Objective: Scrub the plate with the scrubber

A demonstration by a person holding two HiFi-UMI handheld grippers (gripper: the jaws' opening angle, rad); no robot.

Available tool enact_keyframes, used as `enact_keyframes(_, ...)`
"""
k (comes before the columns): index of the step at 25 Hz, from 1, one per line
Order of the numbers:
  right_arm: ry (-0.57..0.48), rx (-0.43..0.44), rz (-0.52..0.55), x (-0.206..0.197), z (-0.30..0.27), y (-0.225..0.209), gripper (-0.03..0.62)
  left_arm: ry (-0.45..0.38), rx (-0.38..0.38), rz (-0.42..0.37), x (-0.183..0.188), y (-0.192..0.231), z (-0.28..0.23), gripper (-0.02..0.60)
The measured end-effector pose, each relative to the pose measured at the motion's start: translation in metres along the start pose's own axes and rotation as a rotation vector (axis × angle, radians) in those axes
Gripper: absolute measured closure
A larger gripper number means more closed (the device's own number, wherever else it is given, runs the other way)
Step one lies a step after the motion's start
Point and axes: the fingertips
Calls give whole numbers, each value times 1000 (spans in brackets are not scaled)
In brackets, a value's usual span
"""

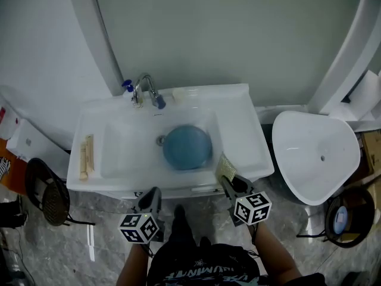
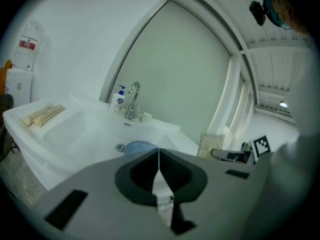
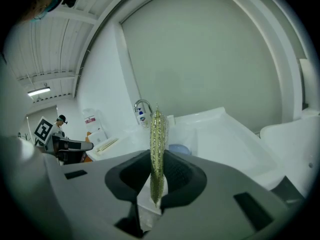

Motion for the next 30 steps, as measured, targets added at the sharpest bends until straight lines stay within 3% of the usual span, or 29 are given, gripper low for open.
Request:
enact_keyframes(12, 26, -59, -15, 34, -87, 11, 523, 63, -56, 37, 44, 78, -63, 560)
enact_keyframes(22, 67, -103, -4, 40, -129, 17, 523, 228, -84, 54, 39, 122, -100, 560)
enact_keyframes(30, 84, -145, -13, 40, -155, 19, 523, 367, -163, 99, 18, 147, -133, 560)
Point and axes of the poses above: the fingertips, and each gripper's own axes: z backward along the fingers, y to its left, x out of its top, and after that the axes turned 15 degrees about -x, right-handed
